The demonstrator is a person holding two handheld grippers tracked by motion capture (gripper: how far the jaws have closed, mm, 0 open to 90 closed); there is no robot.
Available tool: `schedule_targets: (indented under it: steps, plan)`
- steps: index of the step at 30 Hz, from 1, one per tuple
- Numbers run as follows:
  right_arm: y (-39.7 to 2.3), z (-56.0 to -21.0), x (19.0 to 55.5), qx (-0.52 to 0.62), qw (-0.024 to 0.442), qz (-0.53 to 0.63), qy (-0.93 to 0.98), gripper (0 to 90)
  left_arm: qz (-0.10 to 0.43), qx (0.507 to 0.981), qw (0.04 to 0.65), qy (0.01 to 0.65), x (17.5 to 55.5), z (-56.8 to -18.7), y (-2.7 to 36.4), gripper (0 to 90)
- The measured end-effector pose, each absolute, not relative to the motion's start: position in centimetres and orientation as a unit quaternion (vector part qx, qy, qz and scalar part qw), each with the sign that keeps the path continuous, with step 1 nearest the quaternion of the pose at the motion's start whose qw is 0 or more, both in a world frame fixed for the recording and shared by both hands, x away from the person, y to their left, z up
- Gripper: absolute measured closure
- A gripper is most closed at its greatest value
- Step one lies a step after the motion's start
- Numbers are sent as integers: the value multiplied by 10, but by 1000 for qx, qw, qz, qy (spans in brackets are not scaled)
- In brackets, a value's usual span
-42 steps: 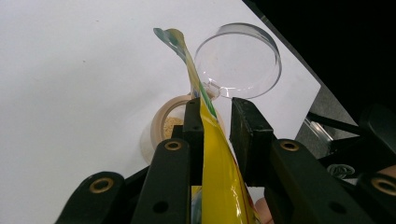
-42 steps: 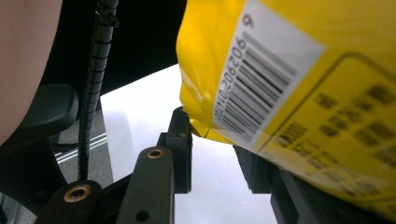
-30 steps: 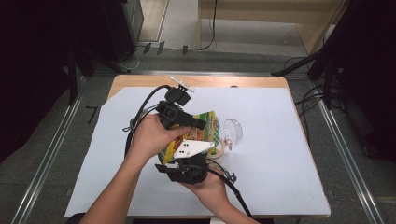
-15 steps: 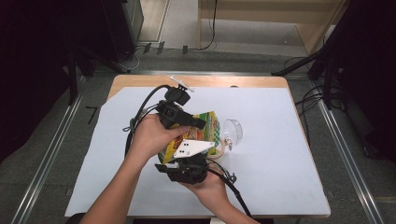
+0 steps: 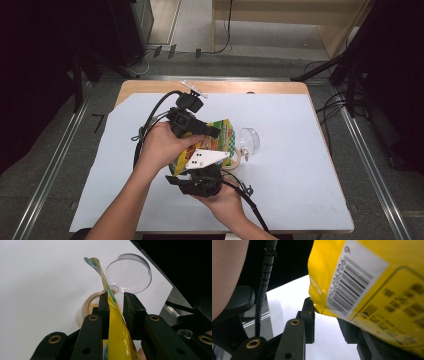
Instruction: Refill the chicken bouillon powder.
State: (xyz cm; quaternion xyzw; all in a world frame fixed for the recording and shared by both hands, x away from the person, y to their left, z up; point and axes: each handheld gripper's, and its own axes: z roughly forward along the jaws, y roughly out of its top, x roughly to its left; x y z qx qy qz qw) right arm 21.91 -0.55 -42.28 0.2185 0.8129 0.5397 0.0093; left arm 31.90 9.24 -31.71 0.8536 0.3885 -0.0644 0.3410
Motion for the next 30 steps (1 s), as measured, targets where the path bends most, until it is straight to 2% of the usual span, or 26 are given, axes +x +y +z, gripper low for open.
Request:
schedule_targets:
  steps: [30]
  plan:
    - [-6, -424, 219, 217, 15, 539, 814, 694, -66, 853, 342, 388, 320, -319, 92, 769]
